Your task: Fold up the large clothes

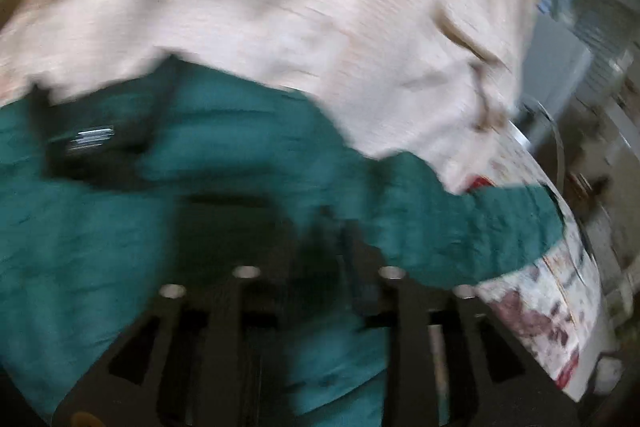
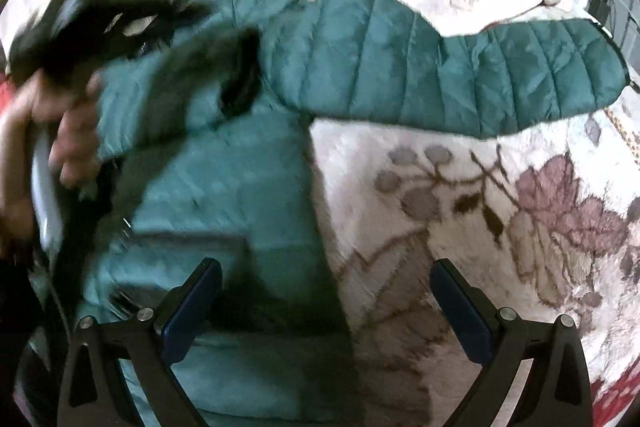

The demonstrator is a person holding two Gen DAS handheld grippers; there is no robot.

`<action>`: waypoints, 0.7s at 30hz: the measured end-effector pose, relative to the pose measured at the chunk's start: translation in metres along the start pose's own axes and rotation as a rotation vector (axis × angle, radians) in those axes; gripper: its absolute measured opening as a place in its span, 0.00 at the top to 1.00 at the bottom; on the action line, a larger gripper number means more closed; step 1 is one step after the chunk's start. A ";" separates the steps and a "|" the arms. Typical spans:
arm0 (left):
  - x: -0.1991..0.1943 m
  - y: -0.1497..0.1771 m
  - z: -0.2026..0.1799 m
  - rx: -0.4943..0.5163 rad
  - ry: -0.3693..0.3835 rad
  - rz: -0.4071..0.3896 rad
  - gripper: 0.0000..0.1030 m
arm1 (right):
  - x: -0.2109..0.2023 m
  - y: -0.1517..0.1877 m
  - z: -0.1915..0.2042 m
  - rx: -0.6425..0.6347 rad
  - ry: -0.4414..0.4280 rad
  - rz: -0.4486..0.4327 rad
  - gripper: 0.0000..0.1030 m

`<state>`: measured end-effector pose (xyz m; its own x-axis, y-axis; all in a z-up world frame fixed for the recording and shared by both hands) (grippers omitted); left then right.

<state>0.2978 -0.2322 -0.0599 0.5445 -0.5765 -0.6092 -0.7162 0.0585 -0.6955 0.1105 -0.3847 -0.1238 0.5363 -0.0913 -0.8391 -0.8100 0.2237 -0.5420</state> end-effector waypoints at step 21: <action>-0.155 0.080 0.278 -0.604 -0.550 -0.259 0.50 | 0.123 -0.122 0.114 0.045 -0.274 0.016 0.10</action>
<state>0.2776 0.0886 -0.1271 0.7459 -0.0255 -0.6656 -0.5645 -0.5546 -0.6113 0.3021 -0.3129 -0.1558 0.5722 0.1772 -0.8007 -0.8111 0.2665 -0.5207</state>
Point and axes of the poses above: each gripper's, at about its wrist camera, not at the fingertips, and x roughly the way its jaws point, z to its left, y to its underside, the point moved 10 cm from there along x, roughly the way its jaws point, and after that the axes turned 6 degrees about y, right-handed, at the moved point
